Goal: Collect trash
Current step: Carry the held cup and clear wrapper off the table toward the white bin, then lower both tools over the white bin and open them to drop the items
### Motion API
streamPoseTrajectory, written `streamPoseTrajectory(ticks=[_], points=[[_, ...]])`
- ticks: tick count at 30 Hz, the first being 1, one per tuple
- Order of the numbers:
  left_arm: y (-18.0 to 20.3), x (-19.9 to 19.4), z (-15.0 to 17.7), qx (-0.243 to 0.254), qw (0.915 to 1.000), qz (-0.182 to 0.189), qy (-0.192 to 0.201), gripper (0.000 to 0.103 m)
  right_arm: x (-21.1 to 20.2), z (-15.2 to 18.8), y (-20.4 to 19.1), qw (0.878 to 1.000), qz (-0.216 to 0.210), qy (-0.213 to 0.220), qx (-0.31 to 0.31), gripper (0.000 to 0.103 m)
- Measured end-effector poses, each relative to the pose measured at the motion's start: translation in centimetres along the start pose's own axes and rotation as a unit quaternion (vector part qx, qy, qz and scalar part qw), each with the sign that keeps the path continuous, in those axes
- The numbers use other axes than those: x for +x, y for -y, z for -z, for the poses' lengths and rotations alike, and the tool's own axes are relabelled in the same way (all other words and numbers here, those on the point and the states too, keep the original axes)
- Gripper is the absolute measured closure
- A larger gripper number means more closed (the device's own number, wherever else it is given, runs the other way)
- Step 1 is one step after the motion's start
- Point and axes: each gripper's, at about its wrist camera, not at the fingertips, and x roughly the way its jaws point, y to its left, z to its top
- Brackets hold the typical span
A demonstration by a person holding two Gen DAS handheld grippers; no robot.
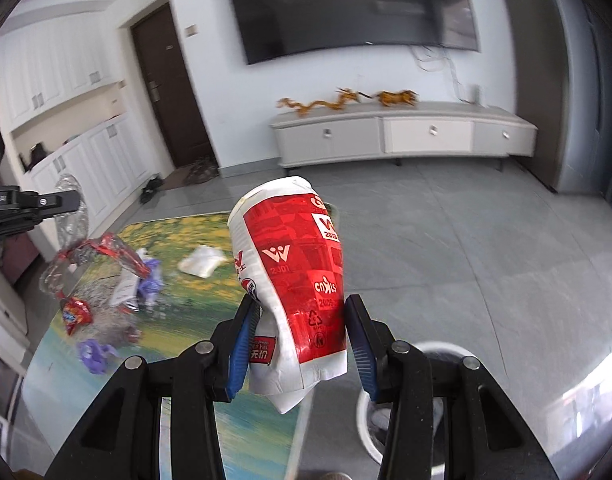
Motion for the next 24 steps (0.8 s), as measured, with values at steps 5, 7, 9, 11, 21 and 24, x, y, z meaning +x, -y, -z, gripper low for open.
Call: streamPoseTrajectory(ticks=[5, 7, 9, 11, 21, 24], points=[[4.6, 3.0, 0.2, 0.025, 0.9993, 0.021, -0.021, 0.103, -0.2, 1.8, 4.4, 0.999, 0.022, -0.014, 0.044, 0.061], [6.4, 4.4, 0.4, 0.036, 0.9985, 0.028, -0.03, 0.103, -0.1, 2.7, 6.4, 0.997, 0.029, -0.023, 0.064, 0.061], [8.3, 5.9, 0.8, 0.048, 0.9975, 0.034, -0.04, 0.103, 0.1, 3.7, 8.1, 0.995, 0.035, -0.033, 0.083, 0.061], [9.6, 7.3, 1.1, 0.055, 0.9965, 0.038, -0.05, 0.103, 0.4, 4.6, 9.7, 0.993, 0.042, -0.045, 0.097, 0.061], [15.1, 15.3, 3.7, 0.089, 0.9887, 0.044, -0.112, 0.103, 3.2, 8.8, 15.6, 0.98, 0.069, -0.103, 0.157, 0.061], [16.3, 17.6, 4.5, 0.094, 0.9862, 0.044, -0.129, 0.103, 4.3, 9.5, 16.4, 0.976, 0.073, -0.118, 0.167, 0.061]])
